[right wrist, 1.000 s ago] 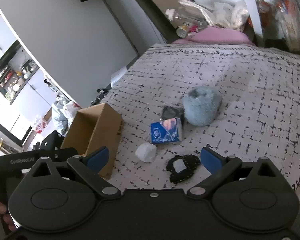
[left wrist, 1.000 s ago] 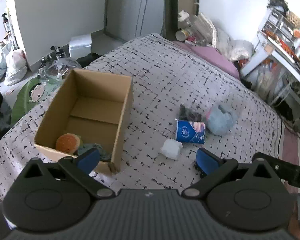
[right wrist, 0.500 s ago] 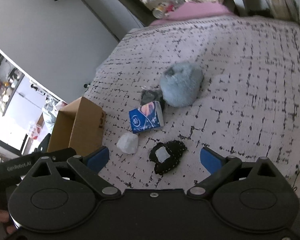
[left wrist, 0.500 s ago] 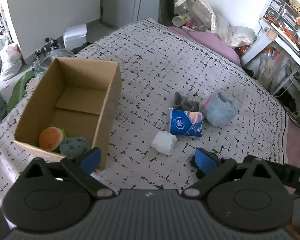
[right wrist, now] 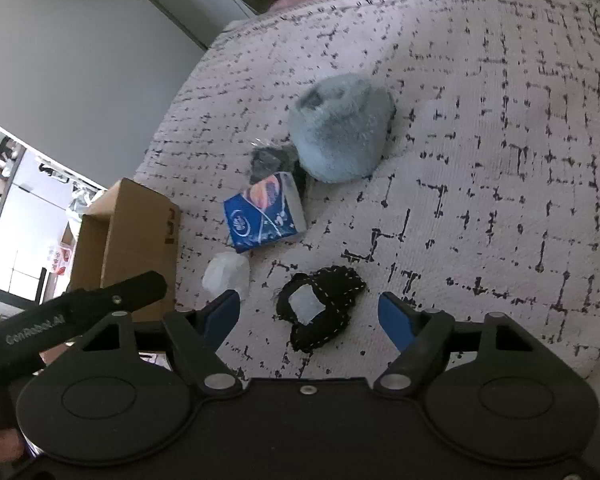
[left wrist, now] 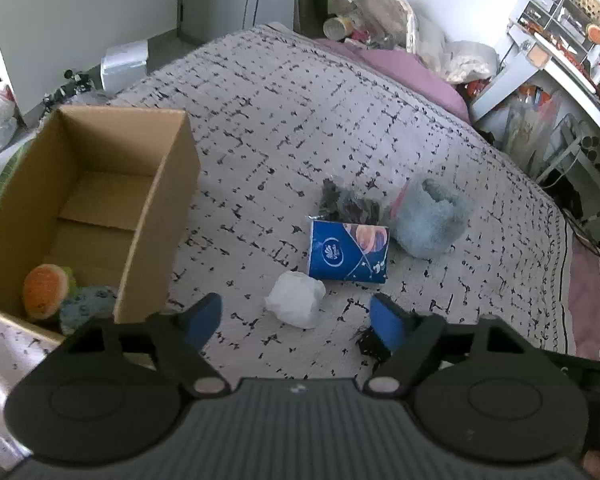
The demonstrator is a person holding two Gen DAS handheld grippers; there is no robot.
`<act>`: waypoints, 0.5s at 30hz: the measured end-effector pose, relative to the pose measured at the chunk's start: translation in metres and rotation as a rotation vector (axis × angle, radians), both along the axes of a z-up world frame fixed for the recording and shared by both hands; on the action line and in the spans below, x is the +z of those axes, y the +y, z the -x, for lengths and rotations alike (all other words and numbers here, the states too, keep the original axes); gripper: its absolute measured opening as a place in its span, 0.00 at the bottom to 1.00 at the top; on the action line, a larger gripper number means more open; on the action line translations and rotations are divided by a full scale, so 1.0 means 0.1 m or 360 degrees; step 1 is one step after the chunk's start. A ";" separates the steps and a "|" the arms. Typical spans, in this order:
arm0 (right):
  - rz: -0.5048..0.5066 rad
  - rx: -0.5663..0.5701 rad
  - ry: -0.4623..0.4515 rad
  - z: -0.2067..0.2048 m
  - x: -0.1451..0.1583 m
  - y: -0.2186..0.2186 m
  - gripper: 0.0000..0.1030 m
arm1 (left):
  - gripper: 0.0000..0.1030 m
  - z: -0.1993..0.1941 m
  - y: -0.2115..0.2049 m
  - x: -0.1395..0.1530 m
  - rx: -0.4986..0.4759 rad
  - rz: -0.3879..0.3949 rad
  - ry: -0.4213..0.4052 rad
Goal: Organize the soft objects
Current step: 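Grasp the white tissue ball with the left tool while the right tool grasps the black pouch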
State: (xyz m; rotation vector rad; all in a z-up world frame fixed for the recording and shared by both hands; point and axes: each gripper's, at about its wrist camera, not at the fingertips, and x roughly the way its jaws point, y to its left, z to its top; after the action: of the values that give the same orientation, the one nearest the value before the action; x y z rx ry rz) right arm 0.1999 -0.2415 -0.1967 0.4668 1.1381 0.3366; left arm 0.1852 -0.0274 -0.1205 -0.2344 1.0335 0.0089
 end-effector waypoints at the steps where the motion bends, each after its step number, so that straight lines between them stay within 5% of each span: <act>1: -0.0005 -0.0006 0.0020 -0.02 -0.03 0.01 0.73 | 0.69 -0.03 -0.01 -0.05 -0.0002 0.0004 0.0012; 5: 0.0013 0.0015 0.0063 -0.08 -0.14 0.12 0.72 | 0.61 -0.11 -0.02 -0.22 -0.0004 0.0027 0.0061; 15: 0.0029 0.0036 0.0135 -0.21 -0.33 0.20 0.59 | 0.61 -0.32 0.02 -0.52 0.0014 0.0035 0.0133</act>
State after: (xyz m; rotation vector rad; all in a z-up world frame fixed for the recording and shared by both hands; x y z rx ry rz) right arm 0.2206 -0.2215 -0.2299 0.4557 1.2286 0.3285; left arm 0.2167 -0.0256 -0.1723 -0.2604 1.1161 0.0155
